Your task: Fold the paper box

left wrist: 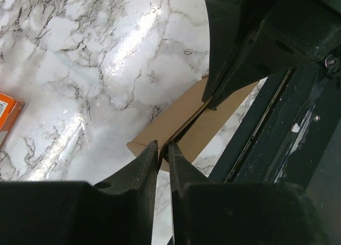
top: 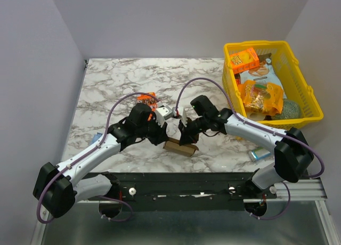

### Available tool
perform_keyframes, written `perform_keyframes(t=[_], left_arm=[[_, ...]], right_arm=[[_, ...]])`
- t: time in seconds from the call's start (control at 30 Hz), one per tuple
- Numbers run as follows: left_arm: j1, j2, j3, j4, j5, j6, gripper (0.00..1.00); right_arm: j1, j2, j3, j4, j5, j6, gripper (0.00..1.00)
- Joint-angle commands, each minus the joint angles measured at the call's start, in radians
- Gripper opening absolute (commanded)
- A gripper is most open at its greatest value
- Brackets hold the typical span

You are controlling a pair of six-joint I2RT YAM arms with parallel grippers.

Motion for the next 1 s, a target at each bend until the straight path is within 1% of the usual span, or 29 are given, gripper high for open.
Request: perform_keyframes(t=[0.0,0.03,0.07,0.17,0.2,0.27,0.3,0.33,0.37,0.43,0.5,0.6,0.67,0.77,0.8,0.83,0.9,0.93,0.97], left_arm=[[-0.014,-0.002,0.028,-0.030,-0.047,0.013,0.17],[-0.015,-0.001,0.029,-0.031,-0.047,0.013,0.14],[-0.017,0.001,0.030,-0.030,-0.050,0.013,0.10],[-0.026,0.007,0.030,-0.027,-0.062,0.011,0.03],[-0.029,0.016,0.031,-0.028,-0.070,0.010,0.01],[-0.035,0.019,0.030,-0.031,-0.106,0.002,0.00],[-0.037,0.024,0.030,-0.034,-0.119,0.002,0.00],[-0.037,0.026,0.030,-0.036,-0.131,0.001,0.00],[-0.038,0.026,0.030,-0.036,-0.142,0.001,0.00],[-0.038,0.023,0.022,-0.034,-0.148,-0.002,0.00],[-0.038,0.026,0.019,-0.033,-0.148,-0.002,0.00],[-0.038,0.032,0.020,-0.034,-0.145,-0.003,0.00],[-0.038,0.033,0.020,-0.034,-0.149,-0.002,0.00],[-0.038,0.030,0.020,-0.033,-0.149,-0.002,0.00],[-0.038,0.029,0.019,-0.033,-0.152,-0.002,0.00],[-0.038,0.027,0.019,-0.033,-0.156,-0.002,0.00],[-0.038,0.024,0.017,-0.033,-0.157,-0.002,0.00],[-0.038,0.023,0.017,-0.031,-0.160,-0.002,0.00],[-0.038,0.021,0.017,-0.031,-0.163,-0.004,0.00]], right_arm=[[-0.004,0.008,0.023,-0.009,0.038,-0.011,0.09],[-0.004,0.010,0.023,-0.009,0.045,-0.011,0.09],[-0.006,0.010,0.024,-0.009,0.058,-0.011,0.09],[-0.004,0.010,0.028,-0.008,0.081,-0.007,0.11],[-0.004,0.007,0.029,-0.008,0.089,0.001,0.13],[-0.004,-0.013,0.037,-0.008,0.130,0.022,0.21],[-0.004,-0.025,0.038,-0.002,0.158,0.059,0.25],[-0.004,-0.039,0.038,0.000,0.188,0.079,0.41],[-0.004,-0.058,0.032,0.000,0.251,0.102,0.52],[-0.006,-0.119,0.020,0.003,0.310,0.163,0.72],[-0.004,-0.188,-0.015,0.006,0.388,0.209,0.75],[-0.006,-0.246,-0.081,0.007,0.469,0.228,0.77],[-0.006,-0.280,-0.113,0.006,0.488,0.234,0.76],[-0.007,-0.286,-0.163,0.007,0.491,0.253,0.72],[-0.007,-0.286,-0.170,0.018,0.494,0.262,0.70],[-0.007,-0.283,-0.176,0.021,0.496,0.265,0.65],[-0.007,-0.273,-0.173,0.020,0.494,0.268,0.60],[-0.007,-0.270,-0.172,0.020,0.496,0.269,0.55],[-0.007,-0.263,-0.167,0.017,0.496,0.271,0.53]])
